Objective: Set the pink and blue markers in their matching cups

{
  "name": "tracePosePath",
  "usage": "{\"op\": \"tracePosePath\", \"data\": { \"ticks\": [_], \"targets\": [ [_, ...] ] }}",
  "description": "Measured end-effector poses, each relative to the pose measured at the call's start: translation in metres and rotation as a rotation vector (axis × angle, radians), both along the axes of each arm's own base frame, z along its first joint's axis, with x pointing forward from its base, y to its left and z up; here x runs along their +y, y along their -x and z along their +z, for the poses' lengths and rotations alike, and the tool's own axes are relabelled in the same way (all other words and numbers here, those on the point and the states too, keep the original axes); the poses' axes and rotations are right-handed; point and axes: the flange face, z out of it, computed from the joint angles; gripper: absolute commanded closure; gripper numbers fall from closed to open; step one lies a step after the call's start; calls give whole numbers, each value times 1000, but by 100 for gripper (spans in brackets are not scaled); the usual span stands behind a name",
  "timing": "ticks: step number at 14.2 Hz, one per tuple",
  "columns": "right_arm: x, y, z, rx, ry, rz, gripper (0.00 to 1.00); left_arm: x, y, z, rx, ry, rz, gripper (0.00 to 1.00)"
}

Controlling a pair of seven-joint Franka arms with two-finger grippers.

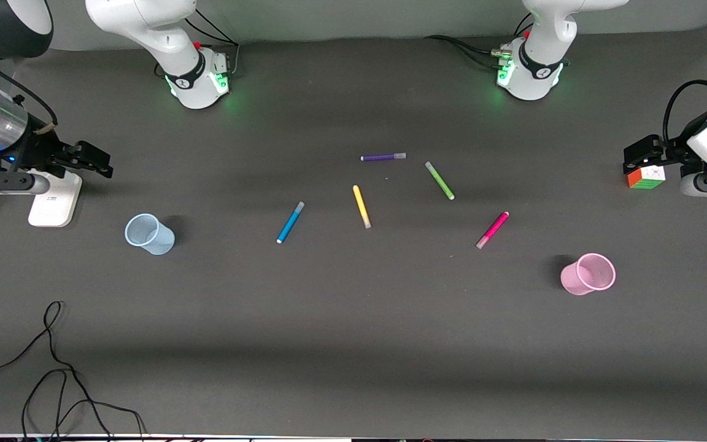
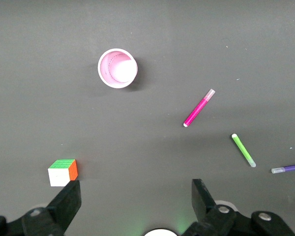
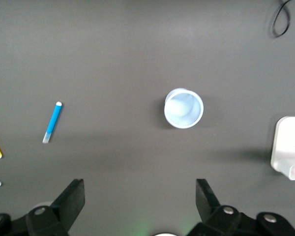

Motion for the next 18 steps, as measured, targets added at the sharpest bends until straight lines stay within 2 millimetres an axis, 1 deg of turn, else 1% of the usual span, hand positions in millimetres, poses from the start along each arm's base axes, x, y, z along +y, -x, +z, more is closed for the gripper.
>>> {"op": "tracePosePath", "data": {
  "ticks": [3, 5, 6, 7, 9, 11, 12, 13, 14, 16, 18],
  "targets": [
    [11, -15, -15, 33, -26, 1, 1, -1, 0, 0, 0, 2, -1, 0],
    [31, -30, -22, 70, -38, 24, 1, -8, 0, 0, 1, 22, -8, 0],
    [44, -38, -27, 86, -34, 38, 1, -17, 1, 1, 2, 38, -21, 0],
    [58, -47, -33, 97, -27, 45, 1, -32, 2, 2, -1, 46, -47, 0],
    [82, -60, -46, 116, -14, 39, 1, -73, 7, 9, -13, 50, -119, 0],
    [107, -68, -62, 144, -39, 22, 1, -112, 14, 12, -18, 51, -190, 0],
    [116, -71, -72, 163, -55, 14, 1, -127, 18, 12, -17, 52, -228, 0],
    [122, -74, -83, 183, -72, 4, 1, -138, 21, 12, -15, 54, -274, 0],
    [127, -78, -94, 204, -93, -4, 1, -142, 23, 11, -11, 58, -320, 0],
    [135, -87, -114, 239, -134, -17, 1, -141, 22, 6, 8, 62, -371, 0],
    [141, -94, -133, 268, -153, -27, 1, -141, 21, -9, 41, 62, -388, 0]
  ]
}}
